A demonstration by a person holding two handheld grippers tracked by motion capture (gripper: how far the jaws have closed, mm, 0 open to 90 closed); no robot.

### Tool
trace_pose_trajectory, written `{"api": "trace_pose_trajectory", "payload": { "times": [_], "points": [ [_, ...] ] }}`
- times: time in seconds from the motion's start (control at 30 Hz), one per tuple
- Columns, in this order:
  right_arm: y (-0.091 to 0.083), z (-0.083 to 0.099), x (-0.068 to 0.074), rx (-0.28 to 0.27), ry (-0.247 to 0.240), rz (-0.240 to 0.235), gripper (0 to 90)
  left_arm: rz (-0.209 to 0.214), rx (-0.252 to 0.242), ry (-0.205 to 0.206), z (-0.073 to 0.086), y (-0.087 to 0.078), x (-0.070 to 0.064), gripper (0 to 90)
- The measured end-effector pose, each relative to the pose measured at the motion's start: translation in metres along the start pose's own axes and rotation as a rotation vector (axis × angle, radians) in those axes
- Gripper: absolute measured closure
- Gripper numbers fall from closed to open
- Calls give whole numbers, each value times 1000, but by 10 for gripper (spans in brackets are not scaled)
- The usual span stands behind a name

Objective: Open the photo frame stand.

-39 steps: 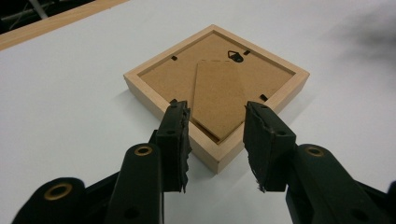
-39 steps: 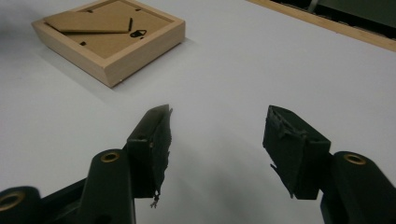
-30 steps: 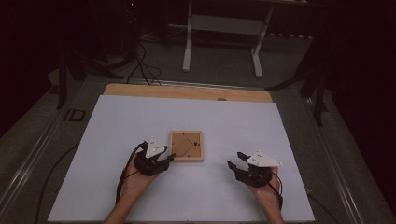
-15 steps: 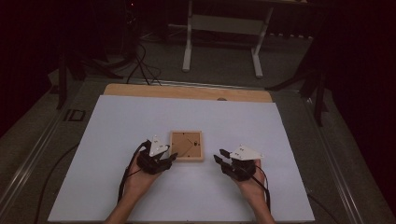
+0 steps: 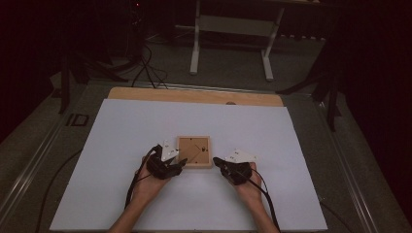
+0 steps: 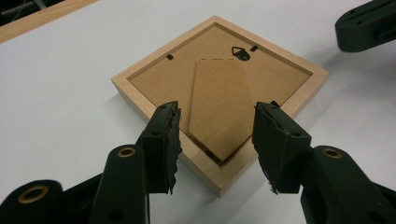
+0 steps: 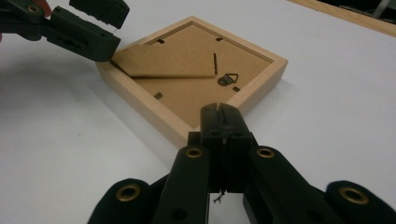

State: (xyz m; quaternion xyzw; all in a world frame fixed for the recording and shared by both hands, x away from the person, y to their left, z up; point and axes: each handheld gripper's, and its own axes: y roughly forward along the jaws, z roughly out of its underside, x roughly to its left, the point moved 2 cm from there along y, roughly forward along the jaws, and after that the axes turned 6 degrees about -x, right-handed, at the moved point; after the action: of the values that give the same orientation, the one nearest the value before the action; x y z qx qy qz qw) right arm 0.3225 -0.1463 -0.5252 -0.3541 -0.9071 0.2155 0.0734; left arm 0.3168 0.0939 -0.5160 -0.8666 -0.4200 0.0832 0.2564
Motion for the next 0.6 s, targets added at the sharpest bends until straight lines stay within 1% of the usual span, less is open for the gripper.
{"api": "trace_pose_trajectory", "payload": {
  "times": [0.17,0.23,0.3,0.37,0.5,0.6],
  "points": [
    [11,2,5,13,-15,-16,900,20,-6,-22,-1,3,0,514],
    [14,3,6,20,-23,-19,900,21,-1,-13,-1,5,-1,513],
    [14,3,7,18,-20,-23,900,21,-1,-12,0,6,-2,509],
    [15,3,7,18,-14,-26,900,24,9,0,0,10,-3,505],
    [15,4,7,15,-17,-25,900,22,14,6,1,14,-5,499],
    [15,4,7,13,-16,-24,900,19,14,3,0,17,-6,496]
  ]
}}
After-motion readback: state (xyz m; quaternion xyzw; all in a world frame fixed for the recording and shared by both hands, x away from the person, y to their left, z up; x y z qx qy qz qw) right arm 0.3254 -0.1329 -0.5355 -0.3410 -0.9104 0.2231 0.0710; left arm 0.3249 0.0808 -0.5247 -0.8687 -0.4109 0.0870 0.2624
